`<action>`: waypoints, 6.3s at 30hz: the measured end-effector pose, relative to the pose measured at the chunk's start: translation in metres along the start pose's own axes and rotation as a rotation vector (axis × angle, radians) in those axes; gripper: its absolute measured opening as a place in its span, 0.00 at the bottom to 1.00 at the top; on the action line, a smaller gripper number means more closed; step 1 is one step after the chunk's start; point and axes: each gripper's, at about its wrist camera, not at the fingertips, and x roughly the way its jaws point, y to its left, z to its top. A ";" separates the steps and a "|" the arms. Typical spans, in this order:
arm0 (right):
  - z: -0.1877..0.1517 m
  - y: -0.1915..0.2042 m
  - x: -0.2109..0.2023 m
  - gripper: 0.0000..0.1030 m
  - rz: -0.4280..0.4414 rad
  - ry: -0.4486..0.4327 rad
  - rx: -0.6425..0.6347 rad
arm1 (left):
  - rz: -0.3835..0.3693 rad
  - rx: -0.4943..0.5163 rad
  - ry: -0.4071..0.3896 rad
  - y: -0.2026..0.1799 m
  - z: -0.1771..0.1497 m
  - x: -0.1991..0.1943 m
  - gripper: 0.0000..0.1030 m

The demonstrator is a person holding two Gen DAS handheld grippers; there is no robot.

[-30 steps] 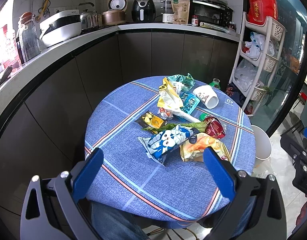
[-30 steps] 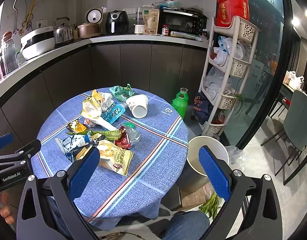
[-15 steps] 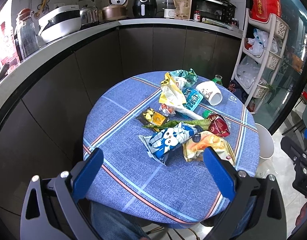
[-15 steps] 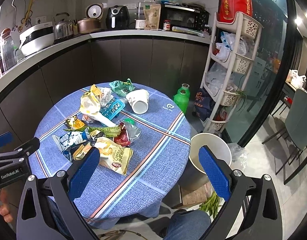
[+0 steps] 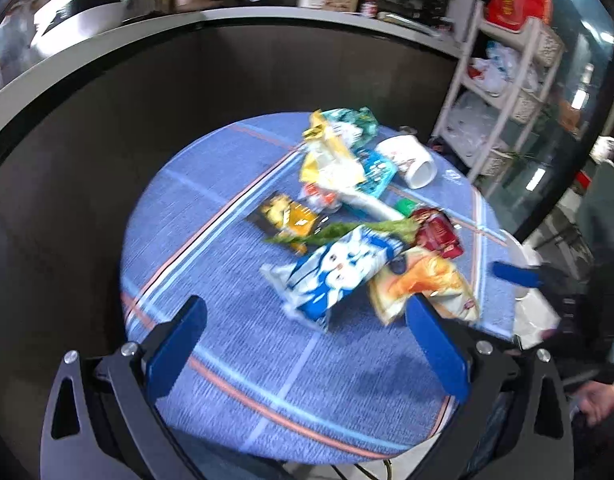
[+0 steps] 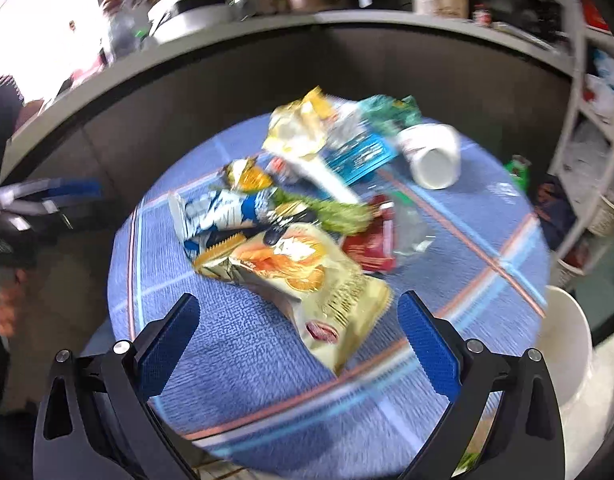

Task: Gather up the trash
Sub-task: 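Grasp the blue-white snack bag with the left tool while the right grasps the orange chip bag, then carry both bags over the white bin and open both tools to drop them, then move both tools back over the table, then grasp the red foil chip bag with the right tool, then grasp the green lettuce leaf with the left tool while the right holds the red bag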

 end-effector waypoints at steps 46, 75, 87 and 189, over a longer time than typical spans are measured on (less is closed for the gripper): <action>-0.031 -0.072 -0.116 0.10 -0.204 -0.255 0.313 | -0.410 0.278 -0.060 -0.113 0.082 -0.027 0.12; -0.143 -0.330 -0.032 0.21 -0.358 -0.078 0.674 | -0.541 0.419 0.246 -0.374 0.103 0.236 0.17; -0.150 -0.317 -0.028 0.71 -0.373 -0.102 0.573 | -0.469 0.384 0.158 -0.365 0.109 0.233 0.83; -0.017 -0.084 -0.025 0.11 -0.241 -0.137 0.316 | -0.152 -0.235 0.262 -0.034 0.058 0.172 0.17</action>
